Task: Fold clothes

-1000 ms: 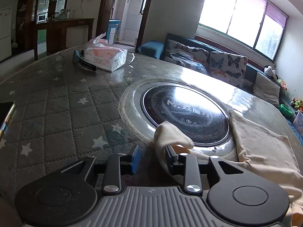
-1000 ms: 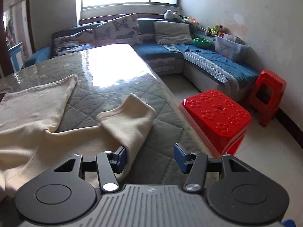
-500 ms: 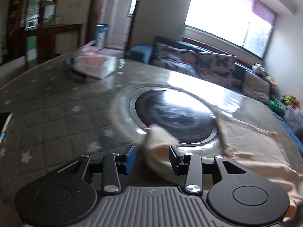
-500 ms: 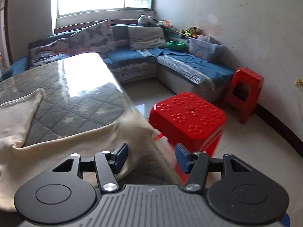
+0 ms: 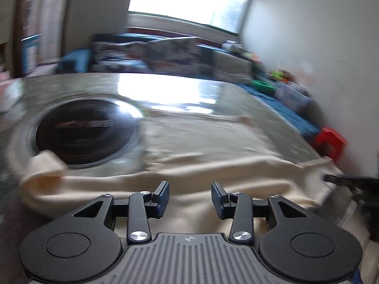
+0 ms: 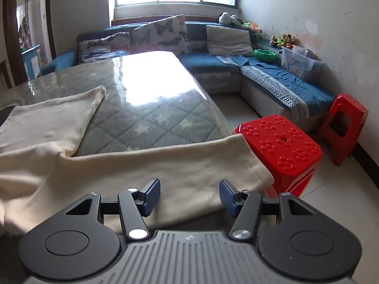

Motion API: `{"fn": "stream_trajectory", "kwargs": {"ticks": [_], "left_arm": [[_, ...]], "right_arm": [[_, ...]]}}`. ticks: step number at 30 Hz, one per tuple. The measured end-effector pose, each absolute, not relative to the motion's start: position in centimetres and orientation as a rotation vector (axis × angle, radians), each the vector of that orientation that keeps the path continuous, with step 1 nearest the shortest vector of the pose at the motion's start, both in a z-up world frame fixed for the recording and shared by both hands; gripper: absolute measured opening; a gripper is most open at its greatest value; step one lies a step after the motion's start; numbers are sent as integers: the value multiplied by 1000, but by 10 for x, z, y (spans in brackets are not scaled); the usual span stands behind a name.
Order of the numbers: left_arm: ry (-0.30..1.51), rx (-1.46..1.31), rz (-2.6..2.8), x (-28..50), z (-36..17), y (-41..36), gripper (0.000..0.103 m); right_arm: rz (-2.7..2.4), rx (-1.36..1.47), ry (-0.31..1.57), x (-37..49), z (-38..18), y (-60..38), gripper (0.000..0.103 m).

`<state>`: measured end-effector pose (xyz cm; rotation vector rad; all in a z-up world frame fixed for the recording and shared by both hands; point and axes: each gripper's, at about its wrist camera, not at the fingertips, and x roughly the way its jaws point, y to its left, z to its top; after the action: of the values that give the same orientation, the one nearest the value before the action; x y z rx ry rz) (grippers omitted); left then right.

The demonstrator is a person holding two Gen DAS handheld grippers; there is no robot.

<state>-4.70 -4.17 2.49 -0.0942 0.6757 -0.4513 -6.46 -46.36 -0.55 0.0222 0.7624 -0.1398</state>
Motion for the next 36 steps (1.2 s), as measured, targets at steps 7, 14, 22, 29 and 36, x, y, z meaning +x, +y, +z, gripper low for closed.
{"fn": "stream_trajectory", "kwargs": {"ticks": [7,14,22,29,36], "left_arm": [[689,33,-625,-61,20,-78,47],[729,115,-629,-62,4,-90,27],[707,118,-682,-77,12,-83,8],[743,137,-720,-85,6,-76,8],[742,104,-733,-76,14,-62,10]], "right_arm": [[23,-14,718,-76,23,-438,57],[245,-68,687,-74,43,-394,57],[420,-155,695,-73,44,-345,57],[539,-227,757,-78,30,-312,56],[628,-305,849,-99,9,-297,47]]}}
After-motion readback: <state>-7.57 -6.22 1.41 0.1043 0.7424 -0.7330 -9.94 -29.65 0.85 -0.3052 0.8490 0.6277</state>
